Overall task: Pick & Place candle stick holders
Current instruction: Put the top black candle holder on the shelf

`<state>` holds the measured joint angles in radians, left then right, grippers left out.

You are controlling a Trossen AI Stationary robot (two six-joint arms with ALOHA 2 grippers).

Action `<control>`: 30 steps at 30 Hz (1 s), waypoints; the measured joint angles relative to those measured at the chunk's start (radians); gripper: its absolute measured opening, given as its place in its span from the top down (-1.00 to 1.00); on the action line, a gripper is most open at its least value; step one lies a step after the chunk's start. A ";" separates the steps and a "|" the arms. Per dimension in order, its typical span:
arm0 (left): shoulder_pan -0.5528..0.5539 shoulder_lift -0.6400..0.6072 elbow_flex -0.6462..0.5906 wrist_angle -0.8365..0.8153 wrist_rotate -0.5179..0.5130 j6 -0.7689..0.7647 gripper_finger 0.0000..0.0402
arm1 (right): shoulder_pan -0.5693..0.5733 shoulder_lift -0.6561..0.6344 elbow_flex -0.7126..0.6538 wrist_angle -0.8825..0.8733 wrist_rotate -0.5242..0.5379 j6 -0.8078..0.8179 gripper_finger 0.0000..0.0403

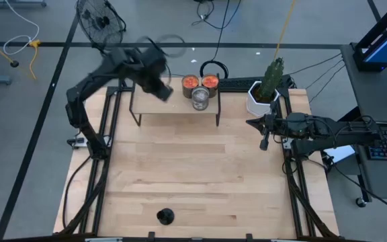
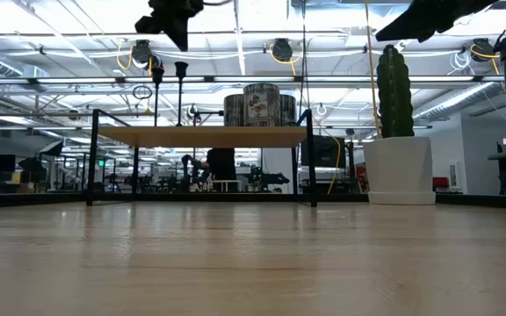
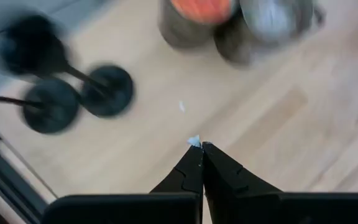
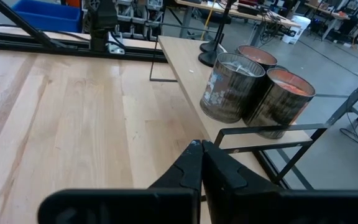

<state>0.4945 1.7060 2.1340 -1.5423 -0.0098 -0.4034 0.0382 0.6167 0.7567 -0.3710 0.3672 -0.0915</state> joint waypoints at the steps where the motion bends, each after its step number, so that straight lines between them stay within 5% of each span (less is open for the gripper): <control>1: -0.023 0.000 -0.028 -0.002 -0.007 -0.003 0.98 | 0.000 0.000 0.000 0.000 0.000 0.000 1.00; 8: -0.108 0.005 -0.303 0.026 -0.154 -0.089 0.92 | 0.000 0.000 0.000 0.000 -0.001 0.000 1.00; 13: -0.148 0.002 -0.437 0.149 -0.312 -0.011 0.98 | 0.000 0.000 0.000 0.000 -0.001 0.000 1.00; 30: -0.050 0.002 -0.608 0.326 -0.312 0.210 0.92 | 0.000 0.000 0.000 0.000 -0.002 0.000 1.00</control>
<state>0.4441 1.7081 1.5262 -1.2165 -0.3220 -0.1937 0.0383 0.6167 0.7567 -0.3710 0.3656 -0.0913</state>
